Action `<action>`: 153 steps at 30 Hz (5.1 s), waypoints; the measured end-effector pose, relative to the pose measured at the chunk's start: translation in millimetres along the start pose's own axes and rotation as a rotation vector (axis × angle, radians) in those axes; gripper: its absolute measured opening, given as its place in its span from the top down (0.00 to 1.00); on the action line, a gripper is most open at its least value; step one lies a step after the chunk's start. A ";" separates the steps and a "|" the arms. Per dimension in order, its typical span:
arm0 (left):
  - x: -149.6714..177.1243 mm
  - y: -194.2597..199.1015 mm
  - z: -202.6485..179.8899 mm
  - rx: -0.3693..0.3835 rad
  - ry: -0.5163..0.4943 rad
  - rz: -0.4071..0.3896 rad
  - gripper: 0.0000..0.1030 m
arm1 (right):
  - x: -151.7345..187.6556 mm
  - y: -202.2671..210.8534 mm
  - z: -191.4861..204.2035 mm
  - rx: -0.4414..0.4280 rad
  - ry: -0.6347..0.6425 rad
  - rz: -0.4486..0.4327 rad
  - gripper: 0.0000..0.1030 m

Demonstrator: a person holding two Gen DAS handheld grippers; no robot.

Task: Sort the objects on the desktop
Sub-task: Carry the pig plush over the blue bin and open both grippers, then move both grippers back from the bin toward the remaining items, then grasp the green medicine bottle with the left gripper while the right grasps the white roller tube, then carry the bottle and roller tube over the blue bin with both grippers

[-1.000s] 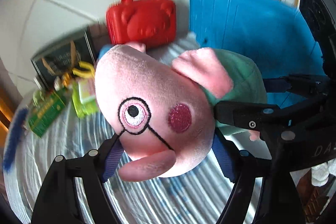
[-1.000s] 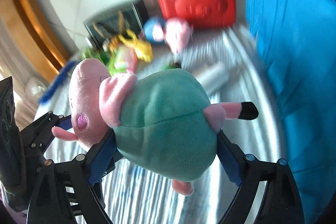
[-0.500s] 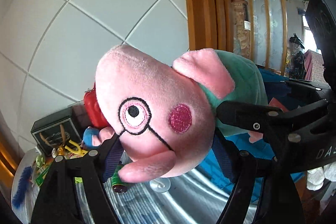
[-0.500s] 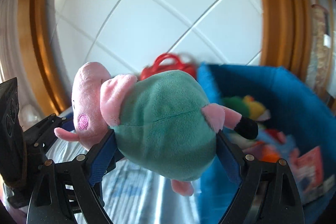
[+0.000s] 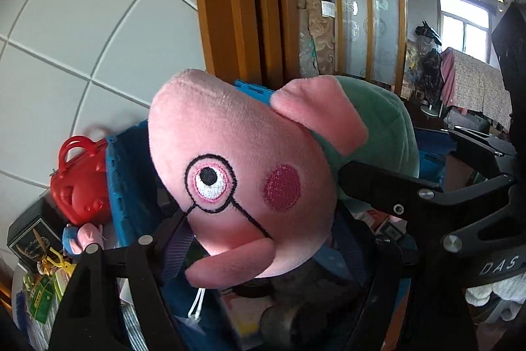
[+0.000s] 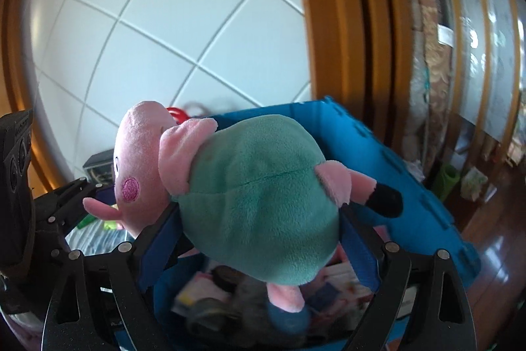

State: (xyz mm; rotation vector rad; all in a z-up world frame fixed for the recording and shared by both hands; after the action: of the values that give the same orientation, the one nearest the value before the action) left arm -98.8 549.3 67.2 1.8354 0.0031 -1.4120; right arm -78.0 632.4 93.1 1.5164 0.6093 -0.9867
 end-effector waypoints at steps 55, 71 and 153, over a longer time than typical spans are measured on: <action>75.1 107.4 85.2 -0.187 0.223 -0.178 0.21 | 34.8 -14.7 50.7 0.045 0.068 0.038 0.00; 210.6 211.4 275.7 -0.422 0.437 -0.116 0.21 | 41.6 5.7 274.7 -0.142 0.176 -0.044 0.00; 223.9 168.8 350.3 -0.324 0.413 -0.085 0.51 | 69.8 -111.2 370.8 -0.159 0.145 0.151 0.54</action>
State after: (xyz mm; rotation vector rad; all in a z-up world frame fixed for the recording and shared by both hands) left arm -222.3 130.2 -35.4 1.8300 0.4951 -0.9939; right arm -225.4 284.4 -16.1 1.4769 0.6505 -0.7012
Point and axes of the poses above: each gripper's, at about its wrist camera, not at the fingertips, and y roughly against the way its jaws point, z to its left, x to its underside, the point moved 7 cm from there along -y, roughly the way its jaws point, and after that the axes turned 12 degrees about x, right-handed, at the moved point
